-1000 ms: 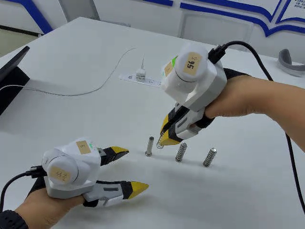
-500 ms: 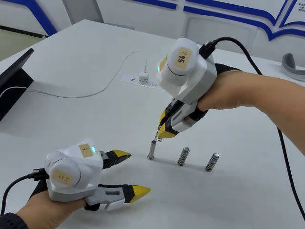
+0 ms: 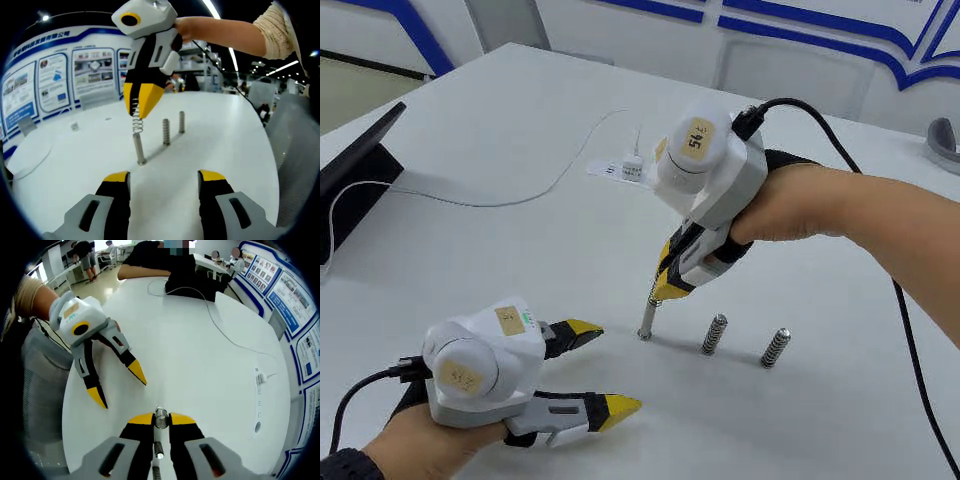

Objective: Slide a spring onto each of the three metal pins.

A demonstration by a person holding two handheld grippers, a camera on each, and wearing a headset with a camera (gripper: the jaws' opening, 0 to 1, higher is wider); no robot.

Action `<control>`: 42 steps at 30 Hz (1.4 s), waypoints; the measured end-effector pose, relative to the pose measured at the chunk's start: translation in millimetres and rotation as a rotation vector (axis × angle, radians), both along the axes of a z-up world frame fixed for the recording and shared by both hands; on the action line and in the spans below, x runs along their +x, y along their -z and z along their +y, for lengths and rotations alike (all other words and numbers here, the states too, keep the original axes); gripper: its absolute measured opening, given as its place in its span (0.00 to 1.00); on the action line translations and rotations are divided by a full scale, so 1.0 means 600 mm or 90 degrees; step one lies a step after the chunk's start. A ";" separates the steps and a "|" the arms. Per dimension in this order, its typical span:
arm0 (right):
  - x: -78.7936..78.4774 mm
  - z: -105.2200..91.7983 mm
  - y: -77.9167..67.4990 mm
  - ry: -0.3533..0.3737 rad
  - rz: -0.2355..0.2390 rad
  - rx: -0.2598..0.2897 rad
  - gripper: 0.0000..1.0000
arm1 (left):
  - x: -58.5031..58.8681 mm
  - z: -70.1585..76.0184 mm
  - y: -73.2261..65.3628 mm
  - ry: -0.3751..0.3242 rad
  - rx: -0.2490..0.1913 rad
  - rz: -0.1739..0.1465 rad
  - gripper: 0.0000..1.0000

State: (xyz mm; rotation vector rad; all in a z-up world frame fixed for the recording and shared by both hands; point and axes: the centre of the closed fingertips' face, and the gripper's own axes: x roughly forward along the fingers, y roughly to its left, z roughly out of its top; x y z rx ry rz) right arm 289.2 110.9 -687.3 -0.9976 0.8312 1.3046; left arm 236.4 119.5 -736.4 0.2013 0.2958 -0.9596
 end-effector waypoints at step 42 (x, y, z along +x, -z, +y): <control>-0.004 0.012 0.079 0.007 0.039 -0.041 0.12 | 0.002 0.004 0.005 -0.001 0.004 0.004 0.52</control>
